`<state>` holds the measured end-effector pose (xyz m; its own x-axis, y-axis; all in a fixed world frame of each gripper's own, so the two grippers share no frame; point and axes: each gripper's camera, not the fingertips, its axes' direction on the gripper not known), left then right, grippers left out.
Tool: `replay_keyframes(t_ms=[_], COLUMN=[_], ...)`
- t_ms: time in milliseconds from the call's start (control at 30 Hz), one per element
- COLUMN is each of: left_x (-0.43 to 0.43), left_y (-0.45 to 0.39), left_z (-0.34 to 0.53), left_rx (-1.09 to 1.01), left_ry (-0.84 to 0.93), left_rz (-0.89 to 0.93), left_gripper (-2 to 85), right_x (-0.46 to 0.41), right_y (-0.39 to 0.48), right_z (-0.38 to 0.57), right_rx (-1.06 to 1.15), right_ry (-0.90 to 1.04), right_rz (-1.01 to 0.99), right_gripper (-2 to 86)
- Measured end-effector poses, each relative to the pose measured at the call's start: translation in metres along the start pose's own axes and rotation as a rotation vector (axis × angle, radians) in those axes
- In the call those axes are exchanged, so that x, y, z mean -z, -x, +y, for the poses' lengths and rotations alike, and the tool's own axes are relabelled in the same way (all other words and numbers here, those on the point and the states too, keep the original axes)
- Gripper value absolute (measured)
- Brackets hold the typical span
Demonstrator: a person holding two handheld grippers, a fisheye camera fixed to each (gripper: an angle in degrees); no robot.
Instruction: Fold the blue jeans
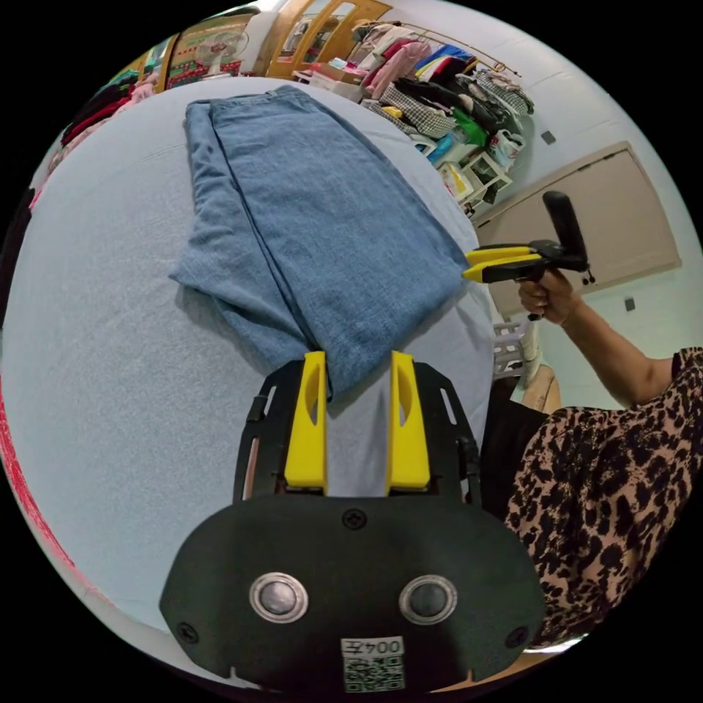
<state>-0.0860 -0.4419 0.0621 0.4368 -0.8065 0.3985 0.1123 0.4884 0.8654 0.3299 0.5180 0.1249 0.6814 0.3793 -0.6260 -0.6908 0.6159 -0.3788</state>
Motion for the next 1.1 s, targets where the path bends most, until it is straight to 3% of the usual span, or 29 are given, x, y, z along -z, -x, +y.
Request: replay_keyframes(t_ms=[200,467,567,633,733,1100], left_x=[-0.011,-0.015,-0.016,-0.016,-0.016,-0.014], left_y=[-0.009,-0.009,-0.008,-0.008,-0.007,0.007], left_z=[-0.010,-0.021,-0.025,-0.028,-0.031,-0.043], left_rx=[-0.005,0.001,0.023,0.034,0.048,0.077], left_ry=[0.039,0.070,0.079,0.081,0.081,0.092], left_rz=[-0.033,-0.013,-0.023,-0.029,-0.025,0.011], left_gripper=[11.2,9.9,9.2,8.9,8.7,8.3], right_x=[-0.031,-0.047,-0.029,-0.014,-0.010,-0.031], right_y=[0.062,0.071,0.027,-0.026,-0.078,-0.141], right_z=[-0.039,-0.048,-0.042,-0.031,-0.014,0.006], right_rx=[0.135,0.200,0.043,-0.098,-0.169,-0.142], right_ry=[0.246,0.283,0.193,0.092,0.002,-0.038], right_rz=[0.396,0.514,0.272,-0.046,-0.332,-0.539], right_gripper=[10.6,10.2,10.0,8.9,7.7,8.5])
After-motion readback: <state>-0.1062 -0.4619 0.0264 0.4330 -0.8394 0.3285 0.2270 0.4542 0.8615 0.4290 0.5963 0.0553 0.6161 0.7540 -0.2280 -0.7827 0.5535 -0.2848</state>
